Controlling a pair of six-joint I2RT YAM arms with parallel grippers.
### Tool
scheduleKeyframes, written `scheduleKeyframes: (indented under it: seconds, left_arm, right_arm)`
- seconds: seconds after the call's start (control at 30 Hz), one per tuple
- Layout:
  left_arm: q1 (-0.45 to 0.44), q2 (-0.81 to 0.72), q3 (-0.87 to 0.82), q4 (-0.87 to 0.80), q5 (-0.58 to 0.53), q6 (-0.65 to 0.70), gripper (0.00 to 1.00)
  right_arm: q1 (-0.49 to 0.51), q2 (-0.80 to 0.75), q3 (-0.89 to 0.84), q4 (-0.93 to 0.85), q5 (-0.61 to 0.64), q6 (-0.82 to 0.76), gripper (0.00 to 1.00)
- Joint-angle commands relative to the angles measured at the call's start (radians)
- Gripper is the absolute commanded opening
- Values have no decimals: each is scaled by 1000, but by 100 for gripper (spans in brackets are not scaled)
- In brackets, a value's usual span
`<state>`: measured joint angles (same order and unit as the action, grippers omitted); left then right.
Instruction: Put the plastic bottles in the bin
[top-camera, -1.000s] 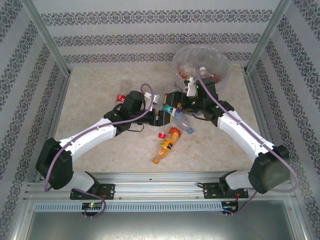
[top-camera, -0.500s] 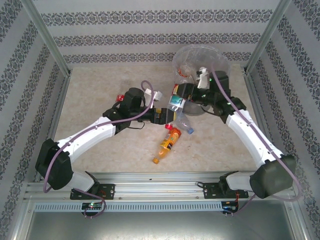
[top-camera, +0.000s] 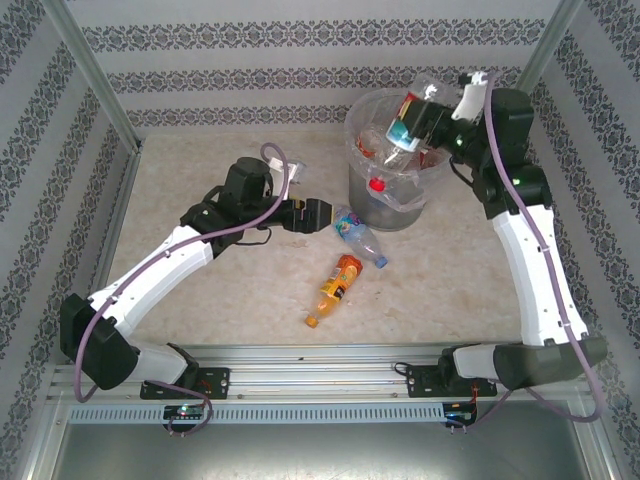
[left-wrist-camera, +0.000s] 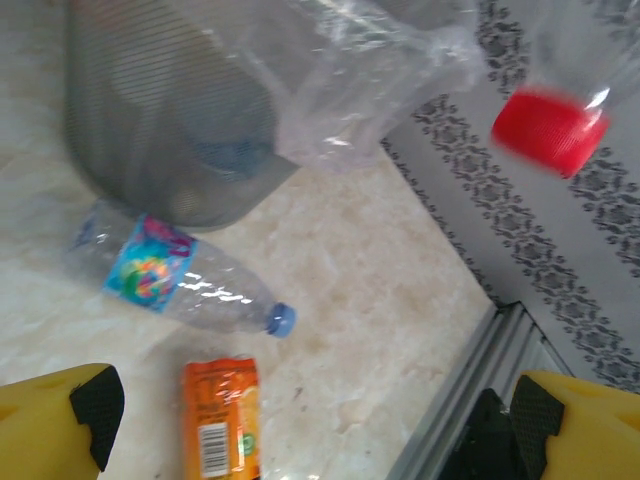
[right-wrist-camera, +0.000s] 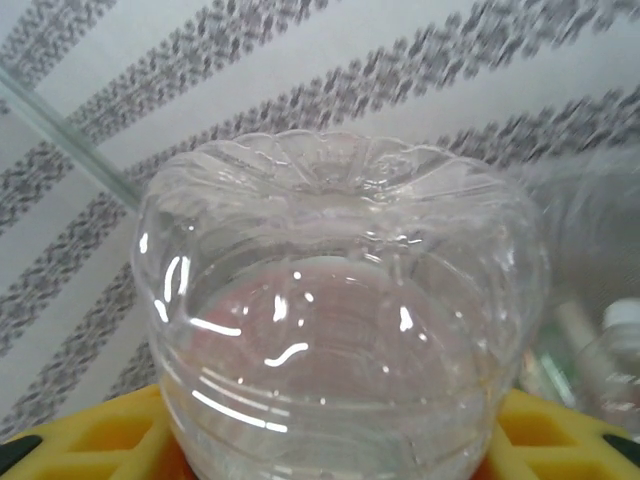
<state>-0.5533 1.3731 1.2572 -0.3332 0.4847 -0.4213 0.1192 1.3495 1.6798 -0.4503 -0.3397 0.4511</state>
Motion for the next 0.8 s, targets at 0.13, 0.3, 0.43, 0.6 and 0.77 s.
scheduleKeyframes:
  seconds: [0.13,0.3,0.43,0.6,0.77]
  left_arm:
    - [55,-51,5,-98,-42,63,100]
    - [80,-71,-14,-115,-44,68,100]
    - [87,-63,-25,-109,-43,66,100]
    - [90,-57,-31,-108,-48,60,100]
    - [90,-60,-54,-110,-59,55,100]
  right_arm:
    - [-96,187,157,-62,124,-68,52]
    - [-124,268,212,-51,179,-75,50]
    - [-127,342,244,-24,274,-73,50]
    - [-129,431,301,33,299,8,50]
    - [-126,502,342,99,284,108,50]
